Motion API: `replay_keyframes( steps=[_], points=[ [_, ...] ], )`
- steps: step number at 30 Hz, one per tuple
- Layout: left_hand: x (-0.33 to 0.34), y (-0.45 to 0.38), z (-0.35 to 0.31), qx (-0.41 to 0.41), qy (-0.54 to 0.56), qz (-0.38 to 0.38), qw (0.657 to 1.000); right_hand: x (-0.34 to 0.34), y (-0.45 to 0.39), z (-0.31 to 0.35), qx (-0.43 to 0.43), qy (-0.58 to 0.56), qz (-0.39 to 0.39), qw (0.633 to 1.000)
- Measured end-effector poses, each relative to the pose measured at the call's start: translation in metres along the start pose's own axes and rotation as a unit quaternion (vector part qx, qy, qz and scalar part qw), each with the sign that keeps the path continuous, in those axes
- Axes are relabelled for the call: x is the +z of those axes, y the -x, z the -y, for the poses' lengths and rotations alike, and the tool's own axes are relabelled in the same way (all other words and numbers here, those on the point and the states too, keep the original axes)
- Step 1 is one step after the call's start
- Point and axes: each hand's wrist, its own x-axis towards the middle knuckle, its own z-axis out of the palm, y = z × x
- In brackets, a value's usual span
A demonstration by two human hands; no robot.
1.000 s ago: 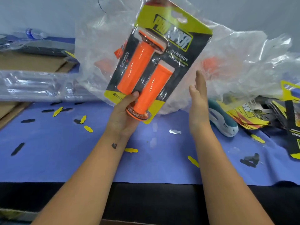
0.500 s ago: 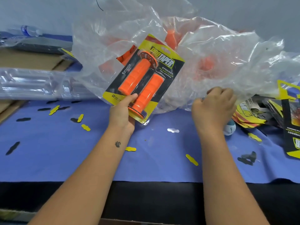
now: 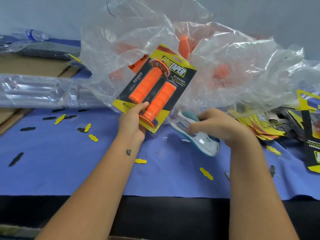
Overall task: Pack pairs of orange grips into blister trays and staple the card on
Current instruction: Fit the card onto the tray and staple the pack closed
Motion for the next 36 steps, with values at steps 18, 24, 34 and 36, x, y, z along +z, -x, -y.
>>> replay_keyframes(
  steps=[18, 24, 34, 36],
  points=[
    [0.002, -0.008, -0.001, -0.001, 0.037, -0.014, 0.999, 0.048, -0.026, -0.011, -0.086, -0.641, 0.169, 0.744],
    [-0.001, -0.002, -0.003, 0.003, 0.044, 0.000, 0.999, 0.042, -0.027, -0.017, -0.085, -0.629, 0.106, 0.765],
    [0.002, 0.005, -0.004, 0.003, 0.121, 0.043, 0.992, 0.043, -0.027, -0.018, -0.100, -0.413, -0.003, 0.905],
    [0.004, 0.007, -0.003, -0.007, 0.136, 0.059, 0.989, 0.046, -0.025, -0.015, -0.119, -0.391, 0.032, 0.912]
  ],
)
